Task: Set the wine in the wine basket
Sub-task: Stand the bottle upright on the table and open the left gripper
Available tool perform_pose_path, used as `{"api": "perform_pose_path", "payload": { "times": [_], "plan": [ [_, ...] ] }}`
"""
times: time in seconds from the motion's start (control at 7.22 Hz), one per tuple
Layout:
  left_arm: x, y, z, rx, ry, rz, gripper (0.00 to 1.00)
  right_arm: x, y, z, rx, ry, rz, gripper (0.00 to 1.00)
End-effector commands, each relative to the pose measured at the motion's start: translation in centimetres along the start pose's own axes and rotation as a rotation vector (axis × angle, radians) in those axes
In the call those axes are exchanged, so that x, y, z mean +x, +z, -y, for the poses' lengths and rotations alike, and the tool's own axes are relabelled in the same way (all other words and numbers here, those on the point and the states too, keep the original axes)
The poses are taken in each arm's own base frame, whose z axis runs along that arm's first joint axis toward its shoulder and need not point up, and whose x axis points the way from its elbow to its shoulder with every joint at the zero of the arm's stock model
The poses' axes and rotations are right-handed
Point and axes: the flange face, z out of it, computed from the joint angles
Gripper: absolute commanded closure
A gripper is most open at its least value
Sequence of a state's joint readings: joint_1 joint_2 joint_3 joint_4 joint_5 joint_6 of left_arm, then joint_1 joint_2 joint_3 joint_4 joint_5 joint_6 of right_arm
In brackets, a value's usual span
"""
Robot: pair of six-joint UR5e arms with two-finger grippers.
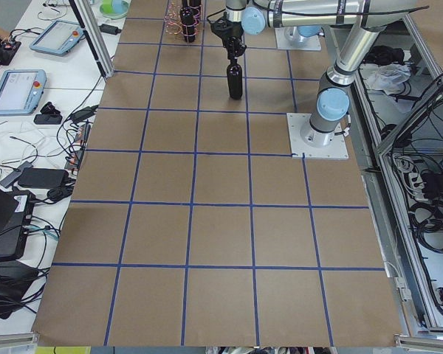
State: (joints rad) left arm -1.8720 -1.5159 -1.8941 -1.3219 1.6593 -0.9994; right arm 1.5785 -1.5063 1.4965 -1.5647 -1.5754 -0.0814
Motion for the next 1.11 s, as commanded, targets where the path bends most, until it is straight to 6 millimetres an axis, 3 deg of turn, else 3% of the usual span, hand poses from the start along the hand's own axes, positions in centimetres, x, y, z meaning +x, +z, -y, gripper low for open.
{"api": "perform_pose_path", "payload": {
  "times": [0.0, 0.14, 0.28, 0.55, 0.69, 0.97],
  "plan": [
    [-0.05, 0.01, -0.10, -0.001, -0.007, 0.000, 0.81, 0.00, 0.03, -0.01, -0.001, 0.000, 0.000, 0.00],
    [-0.04, 0.08, -0.01, -0.002, -0.009, 0.001, 0.80, 0.00, 0.03, -0.01, -0.001, 0.000, 0.000, 0.00],
    [-0.14, 0.38, -0.19, -0.012, -0.006, 0.018, 0.65, 0.00, 0.03, -0.01, -0.001, 0.000, 0.000, 0.00],
    [-0.22, 0.43, -0.27, -0.016, -0.007, 0.021, 0.63, 0.04, 0.12, -0.04, -0.004, 0.000, -0.004, 0.00],
    [-0.18, 0.50, -0.27, -0.018, -0.007, 0.021, 0.53, 0.31, 0.11, -0.07, -0.006, -0.002, -0.032, 0.00],
    [-0.22, 0.43, -0.28, -0.018, -0.005, 0.020, 0.44, 0.38, 0.19, -0.09, -0.008, 0.008, -0.038, 0.00]
  ]
}}
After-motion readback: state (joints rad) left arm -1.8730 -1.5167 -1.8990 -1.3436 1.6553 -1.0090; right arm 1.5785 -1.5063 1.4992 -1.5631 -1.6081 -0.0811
